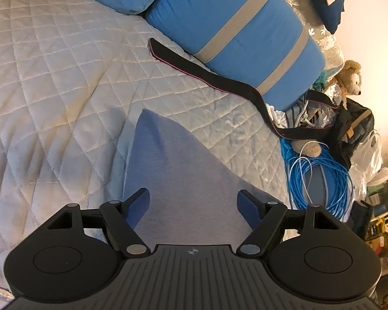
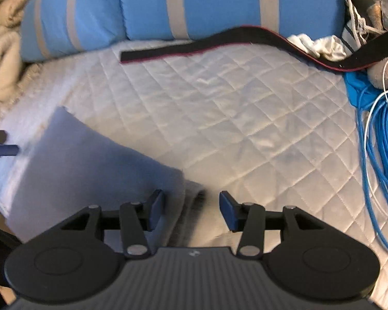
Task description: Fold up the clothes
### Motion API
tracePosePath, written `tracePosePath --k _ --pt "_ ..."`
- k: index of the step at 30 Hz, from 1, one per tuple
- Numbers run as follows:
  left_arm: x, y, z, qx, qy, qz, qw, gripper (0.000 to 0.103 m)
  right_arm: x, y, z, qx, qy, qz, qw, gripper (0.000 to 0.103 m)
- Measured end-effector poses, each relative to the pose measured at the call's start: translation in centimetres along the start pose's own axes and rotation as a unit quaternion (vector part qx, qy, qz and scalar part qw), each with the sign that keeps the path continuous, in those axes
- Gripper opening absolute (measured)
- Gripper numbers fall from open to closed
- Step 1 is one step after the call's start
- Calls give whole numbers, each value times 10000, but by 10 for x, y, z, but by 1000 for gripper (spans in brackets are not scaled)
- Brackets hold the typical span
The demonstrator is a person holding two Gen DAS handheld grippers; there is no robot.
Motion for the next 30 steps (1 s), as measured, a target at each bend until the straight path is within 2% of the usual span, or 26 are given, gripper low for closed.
tracePosePath --k 5,10,12,13,15,17,18,21,24,26,27,30 --pt "0 -3 1 116 41 59 9999 74 -1 13 11 41 -184 21 9998 69" --pt "2 -5 -1 278 214 142 9993 74 2 2 -6 50 -84 -342 9994 68" --pt "3 -1 -4 480 352 429 9973 73 2 -6 -16 -34 62 -609 9981 67" --pt "3 4 -6 704 470 735 9937 73 1 -10 -21 -91 146 -763 9969 62" --pt "3 17 -8 1197 725 1391 9803 68 0 -19 -30 -104 306 -1014 9943 33" --pt "4 28 -10 1266 968 1798 9707 60 -2 -29 -36 49 426 -1248 9913 21" --pt "6 33 -8 1171 1004 1913 9693 55 -3 -35 -38 155 457 -1366 9894 17" --pt "14 52 7 1102 1065 2264 9619 42 -1 -46 -27 240 300 -1631 9859 9" --pt "23 61 35 1418 972 2515 9525 30 4 -47 -8 103 38 -1638 9864 7" --pt "30 57 51 1512 849 2510 9523 28 8 -40 5 77 -122 -1514 9884 6" --pt "34 54 58 1502 799 2525 9525 28 9 -36 11 63 -172 -1467 9890 14" --pt "45 42 72 1542 661 2258 9596 28 9 -26 19 121 -215 -1309 9911 17"
Point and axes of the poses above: each gripper's, at about its wrist camera, not at the fingertips, and z roughly the way its jaws point, y to its right, x to its top, the point moved 1 cm from there along z, roughly the way its jaws point, and after that the axes turned 15 degrees about x, right-handed, at the moved point
